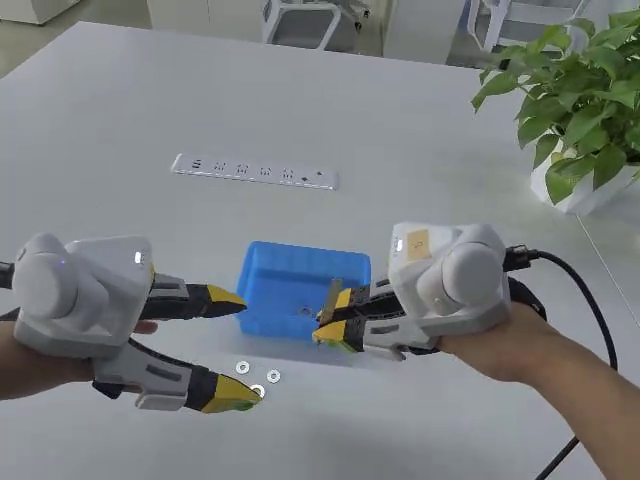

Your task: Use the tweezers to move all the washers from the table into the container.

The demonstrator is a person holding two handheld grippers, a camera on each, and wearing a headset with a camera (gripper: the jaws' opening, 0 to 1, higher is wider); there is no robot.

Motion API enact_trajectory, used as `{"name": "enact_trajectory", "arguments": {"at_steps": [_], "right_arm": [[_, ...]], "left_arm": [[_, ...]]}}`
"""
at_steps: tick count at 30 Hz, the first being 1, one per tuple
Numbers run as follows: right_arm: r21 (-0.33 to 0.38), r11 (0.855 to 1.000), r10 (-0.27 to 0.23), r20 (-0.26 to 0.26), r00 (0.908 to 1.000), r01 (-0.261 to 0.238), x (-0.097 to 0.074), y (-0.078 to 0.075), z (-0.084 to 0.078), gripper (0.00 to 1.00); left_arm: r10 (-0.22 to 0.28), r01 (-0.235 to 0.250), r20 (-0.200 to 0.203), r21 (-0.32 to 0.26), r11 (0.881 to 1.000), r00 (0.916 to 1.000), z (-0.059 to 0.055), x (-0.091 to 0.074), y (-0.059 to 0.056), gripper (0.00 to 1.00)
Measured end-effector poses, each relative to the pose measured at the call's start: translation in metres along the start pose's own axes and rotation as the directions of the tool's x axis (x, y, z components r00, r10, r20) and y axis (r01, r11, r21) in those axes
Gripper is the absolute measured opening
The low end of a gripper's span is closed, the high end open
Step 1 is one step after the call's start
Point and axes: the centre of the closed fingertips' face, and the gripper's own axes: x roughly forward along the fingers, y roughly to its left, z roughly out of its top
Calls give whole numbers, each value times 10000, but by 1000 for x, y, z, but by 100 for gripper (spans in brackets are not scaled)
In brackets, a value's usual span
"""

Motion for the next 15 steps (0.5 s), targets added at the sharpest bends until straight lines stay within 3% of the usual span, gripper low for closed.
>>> {"name": "enact_trajectory", "arguments": {"at_steps": [15], "right_arm": [[-249,9993,-278,15,9996,279,5,-36,-2,7]], "left_arm": [[659,-642,399,-421,9970,9970,3,-8,14,79]]}}
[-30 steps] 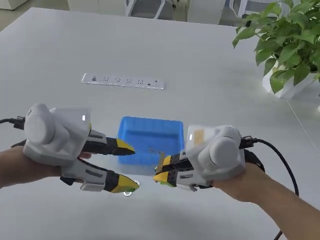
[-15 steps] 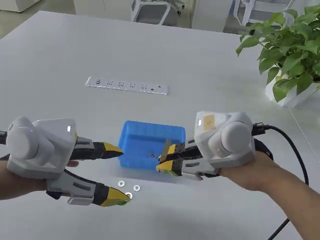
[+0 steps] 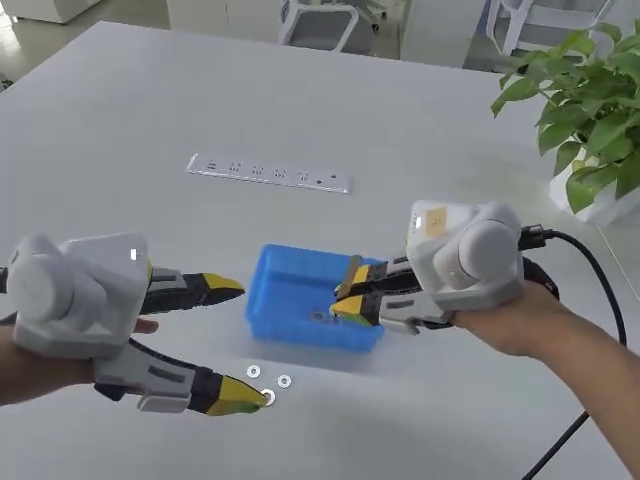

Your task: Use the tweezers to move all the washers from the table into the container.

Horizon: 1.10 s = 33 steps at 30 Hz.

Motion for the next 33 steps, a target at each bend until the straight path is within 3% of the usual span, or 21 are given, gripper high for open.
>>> {"name": "enact_trajectory", "arguments": {"at_steps": [14,33], "right_arm": [[-24,10000,-68,15,10000,68,15,-28,-15,8],[175,9997,162,49,9999,-163,36,-36,-37,8]], "left_arm": [[503,-500,213,-173,9986,9985,3,-5,18,83],[622,-617,160,-285,9977,9979,1,-3,31,83]]}}
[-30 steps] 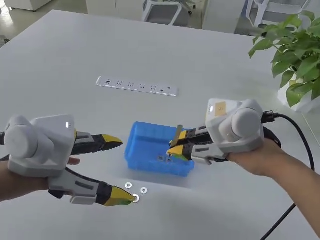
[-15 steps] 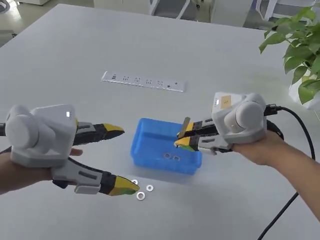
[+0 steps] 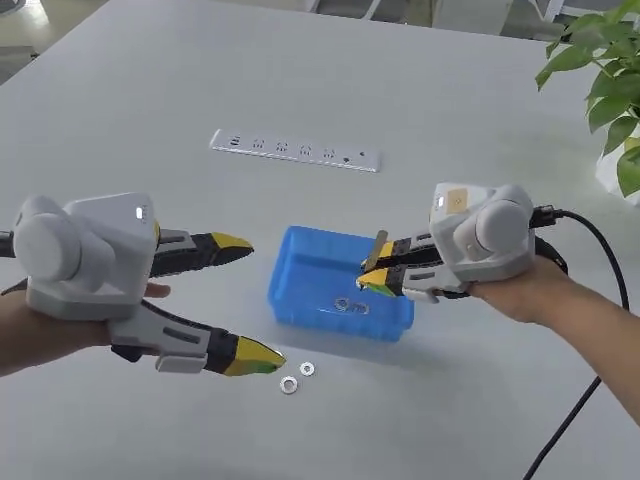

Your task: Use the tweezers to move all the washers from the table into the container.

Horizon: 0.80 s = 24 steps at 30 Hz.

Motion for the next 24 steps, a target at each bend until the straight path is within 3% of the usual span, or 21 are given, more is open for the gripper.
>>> {"name": "enact_trajectory", "arguments": {"at_steps": [15,24], "right_arm": [[201,9994,283,-91,9996,-281,18,-2,-15,8],[160,9993,347,-243,9991,-343,22,-2,-20,8]], "left_arm": [[-26,27,-51,100,9999,10000,4,8,12,80],[-160,156,51,718,9973,9999,24,25,25,70]]}}
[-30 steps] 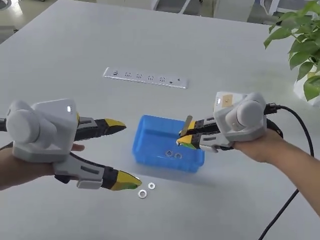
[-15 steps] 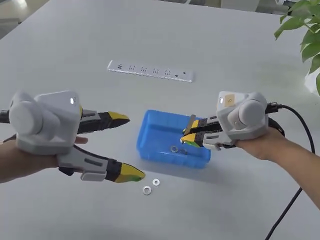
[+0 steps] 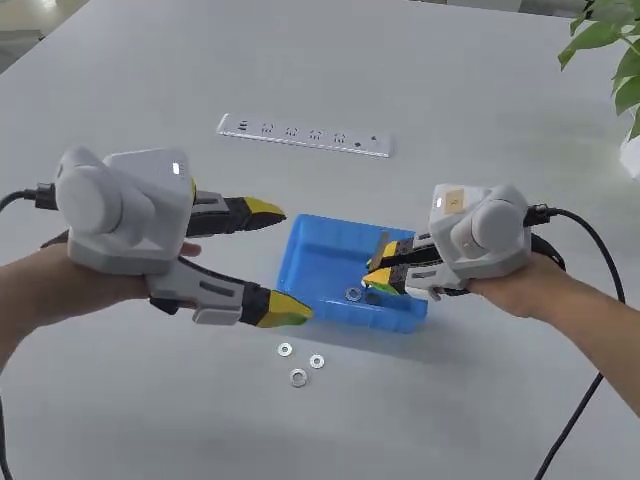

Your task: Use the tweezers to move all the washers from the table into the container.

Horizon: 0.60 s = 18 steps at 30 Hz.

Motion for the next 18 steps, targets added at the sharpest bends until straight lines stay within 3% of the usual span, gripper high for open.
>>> {"name": "enact_trajectory", "arguments": {"at_steps": [18], "right_arm": [[-67,9999,89,-62,9999,-89,1,-1,-5,9]], "left_arm": [[-995,1014,-232,1010,9897,9948,26,50,9,38]]}}
